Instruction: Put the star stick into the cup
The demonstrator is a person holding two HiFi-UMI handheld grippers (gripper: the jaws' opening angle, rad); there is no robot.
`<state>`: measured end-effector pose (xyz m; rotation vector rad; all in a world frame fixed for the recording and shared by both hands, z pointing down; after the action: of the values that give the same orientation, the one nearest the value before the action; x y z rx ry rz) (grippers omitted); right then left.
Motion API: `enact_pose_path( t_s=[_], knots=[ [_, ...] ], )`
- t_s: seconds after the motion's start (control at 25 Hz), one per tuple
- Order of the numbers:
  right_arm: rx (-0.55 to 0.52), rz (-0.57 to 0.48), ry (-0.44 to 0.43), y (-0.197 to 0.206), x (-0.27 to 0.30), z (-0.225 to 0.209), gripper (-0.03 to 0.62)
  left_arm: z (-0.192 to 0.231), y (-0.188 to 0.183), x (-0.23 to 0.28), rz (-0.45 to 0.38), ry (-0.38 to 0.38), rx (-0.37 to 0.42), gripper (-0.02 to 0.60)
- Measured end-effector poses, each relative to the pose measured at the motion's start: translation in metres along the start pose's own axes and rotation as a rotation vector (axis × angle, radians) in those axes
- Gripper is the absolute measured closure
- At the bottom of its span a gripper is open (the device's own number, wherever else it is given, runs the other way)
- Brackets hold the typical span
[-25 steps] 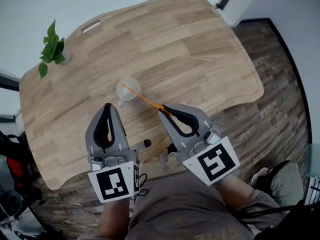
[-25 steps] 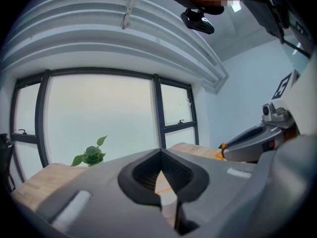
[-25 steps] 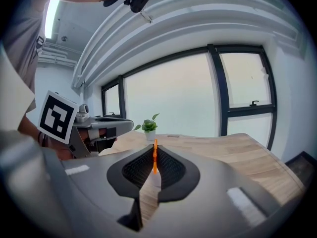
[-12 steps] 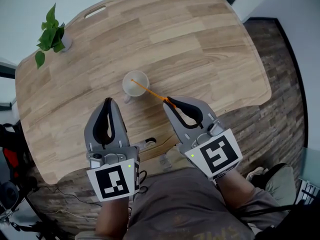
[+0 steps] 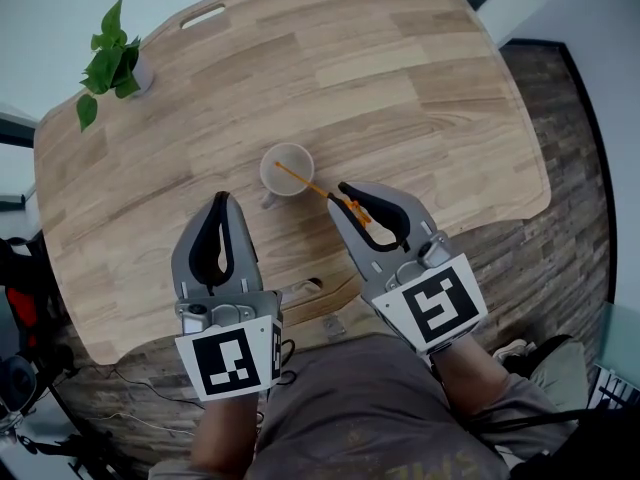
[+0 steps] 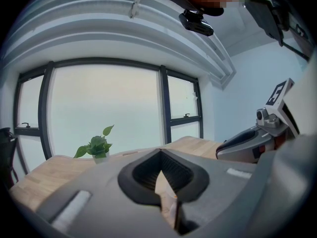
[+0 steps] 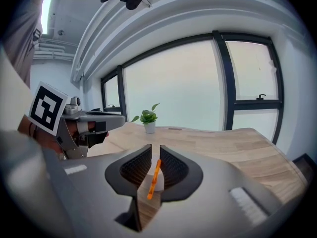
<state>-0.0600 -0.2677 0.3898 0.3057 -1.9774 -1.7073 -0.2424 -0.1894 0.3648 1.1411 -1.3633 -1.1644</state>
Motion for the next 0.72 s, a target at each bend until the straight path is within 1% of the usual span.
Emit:
enact_pose_path(
  t_s=[0.2, 0.36, 0.44, 0.6, 0.72],
  knots=[
    [-0.012, -0.031, 0.014, -0.012, -0.009, 0.000, 0.513, -0.003, -0.013, -0.005, -0.033, 0.006, 0.015, 0.581],
    [-0.019, -0.083, 0.026, -0.029, -0.022, 0.002, 0.513, -0.008, -0.032, -0.012, -0.090, 0.010, 0.021, 0.581],
    [-0.030, -0.128, 0.031, -0.043, -0.029, 0.006, 0.514, -0.009, -0.045, -0.018, -0.125, 0.004, 0.032, 0.581],
    [-0.068, -0.255, 0.036, -0.076, -0.041, 0.013, 0.517, -0.010, -0.076, -0.030, -0.206, -0.010, 0.059, 0.581],
    [-0.099, -0.340, 0.047, -0.103, -0.045, 0.013, 0.526, -0.010, -0.099, -0.035, -0.261, -0.020, 0.061, 0.581]
  ],
)
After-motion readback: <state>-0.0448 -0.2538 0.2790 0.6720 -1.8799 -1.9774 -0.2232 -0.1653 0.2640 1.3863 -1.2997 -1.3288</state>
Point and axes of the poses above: the fingertips, and each gripper's own axes: x forward along the fingers, z to its left, y out of its underside, the point moved 10 cm from there along -x, backward along the fingers, and after that the axes turned 8 degrees about -z, right-handed, at the moved point
